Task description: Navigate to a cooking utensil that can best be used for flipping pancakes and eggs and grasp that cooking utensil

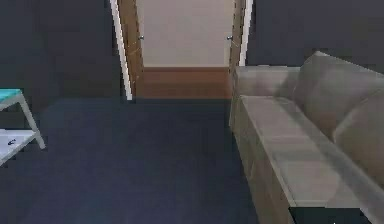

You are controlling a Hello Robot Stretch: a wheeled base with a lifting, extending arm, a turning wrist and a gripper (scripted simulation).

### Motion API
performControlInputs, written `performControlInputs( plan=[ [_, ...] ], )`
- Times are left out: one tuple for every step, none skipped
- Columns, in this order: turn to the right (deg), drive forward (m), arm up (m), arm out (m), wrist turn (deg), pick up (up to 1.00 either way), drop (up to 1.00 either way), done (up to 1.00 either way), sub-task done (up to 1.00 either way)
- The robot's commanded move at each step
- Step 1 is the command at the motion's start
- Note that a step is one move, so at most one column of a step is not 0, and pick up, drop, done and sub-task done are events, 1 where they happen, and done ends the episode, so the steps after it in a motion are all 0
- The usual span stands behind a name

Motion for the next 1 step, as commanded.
performControlInputs(
  plan=[
    [0.0, 1.0, 0.0, 0.0, 0.0, 0.0, 0.0, 0.0, 0.0]
  ],
)
